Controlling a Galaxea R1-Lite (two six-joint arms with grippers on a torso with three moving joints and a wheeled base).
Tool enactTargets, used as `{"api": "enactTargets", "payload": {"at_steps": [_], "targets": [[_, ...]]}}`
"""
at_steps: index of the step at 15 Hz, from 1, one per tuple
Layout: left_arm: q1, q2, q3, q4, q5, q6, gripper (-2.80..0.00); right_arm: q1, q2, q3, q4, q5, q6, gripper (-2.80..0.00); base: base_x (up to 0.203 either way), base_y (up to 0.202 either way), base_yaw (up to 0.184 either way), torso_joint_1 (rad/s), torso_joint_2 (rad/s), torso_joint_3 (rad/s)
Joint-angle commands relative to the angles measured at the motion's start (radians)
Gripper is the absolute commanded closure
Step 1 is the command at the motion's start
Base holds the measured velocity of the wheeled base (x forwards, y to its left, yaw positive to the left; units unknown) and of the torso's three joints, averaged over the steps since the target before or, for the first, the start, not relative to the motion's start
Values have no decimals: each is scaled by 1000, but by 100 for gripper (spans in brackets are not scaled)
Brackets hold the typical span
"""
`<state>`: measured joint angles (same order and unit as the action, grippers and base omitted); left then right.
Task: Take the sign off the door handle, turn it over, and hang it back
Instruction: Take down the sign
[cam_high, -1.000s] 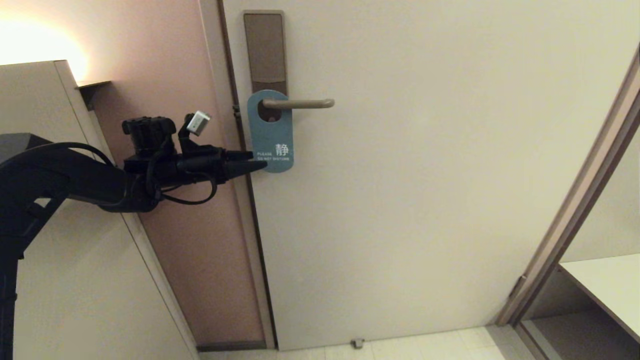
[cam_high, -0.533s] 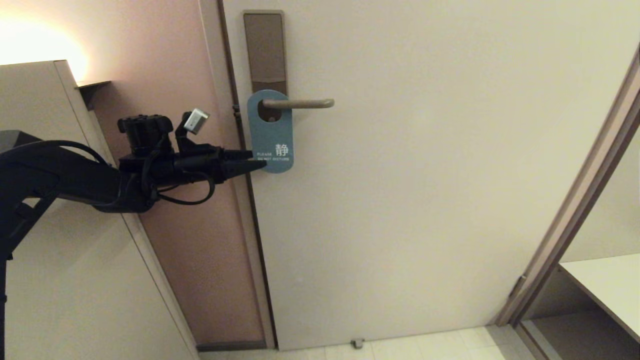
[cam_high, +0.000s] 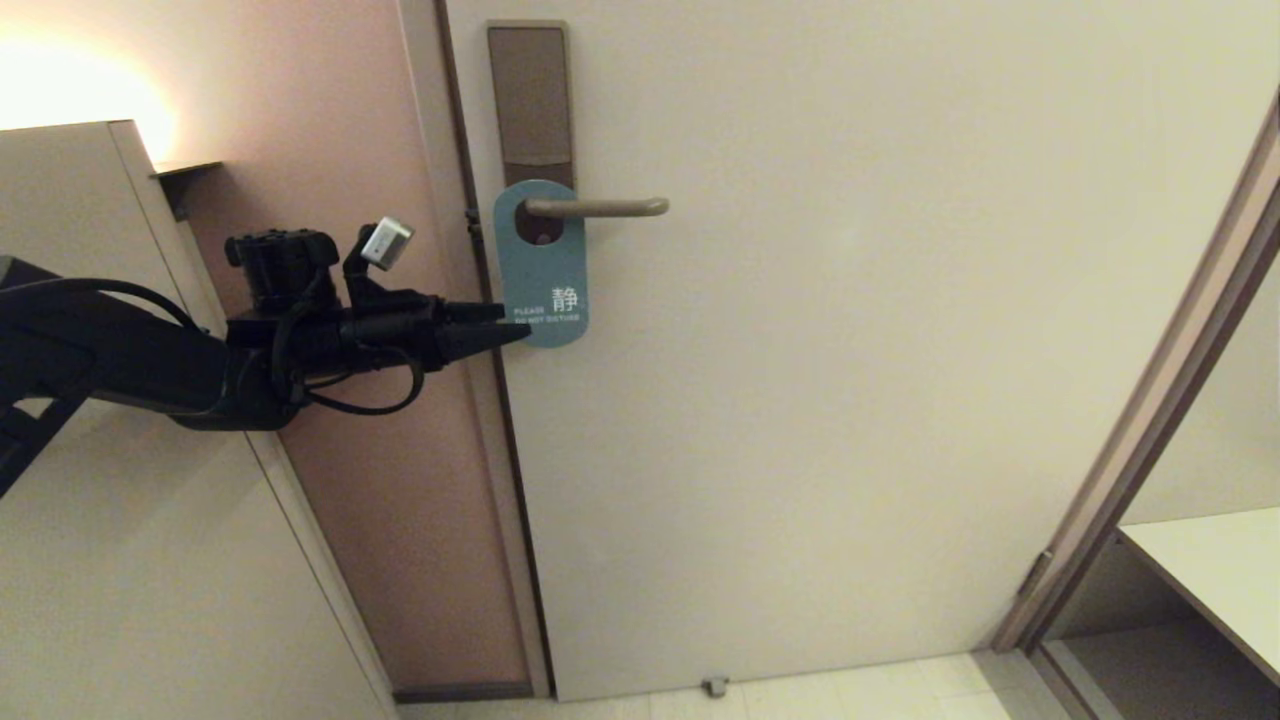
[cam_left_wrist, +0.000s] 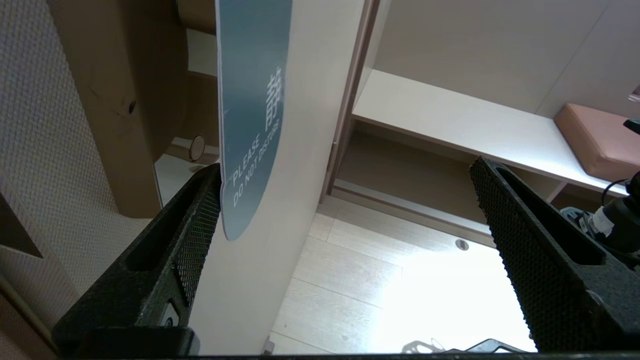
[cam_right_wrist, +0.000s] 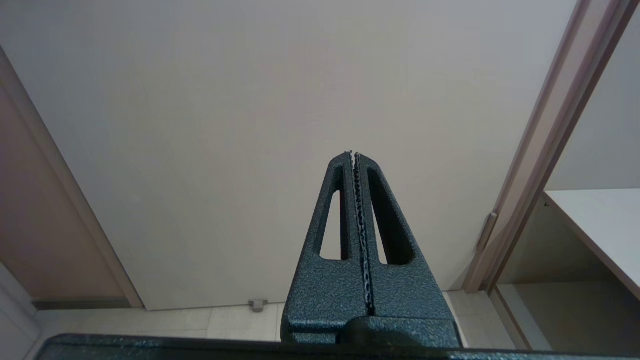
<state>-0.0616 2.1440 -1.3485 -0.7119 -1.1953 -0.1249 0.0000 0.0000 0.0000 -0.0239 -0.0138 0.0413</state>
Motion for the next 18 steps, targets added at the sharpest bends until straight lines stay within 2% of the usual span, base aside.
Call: {"api": "enactTargets", "payload": {"at_steps": [1,11,16,18], "targets": [[-8,-4,0,-4,-6,-1,-280,0,0,0,-1,0,0,0,0,0,0,0,0,0],[-52,20,-16,-4,1,-1,-280,0,0,0,-1,0,0,0,0,0,0,0,0,0],[-52,62,-88,-3,6,-1,-280,0,0,0,-1,0,0,0,0,0,0,0,0,0],[-52,75,-104,-3,27,-1,-280,0,0,0,-1,0,0,0,0,0,0,0,0,0]]}}
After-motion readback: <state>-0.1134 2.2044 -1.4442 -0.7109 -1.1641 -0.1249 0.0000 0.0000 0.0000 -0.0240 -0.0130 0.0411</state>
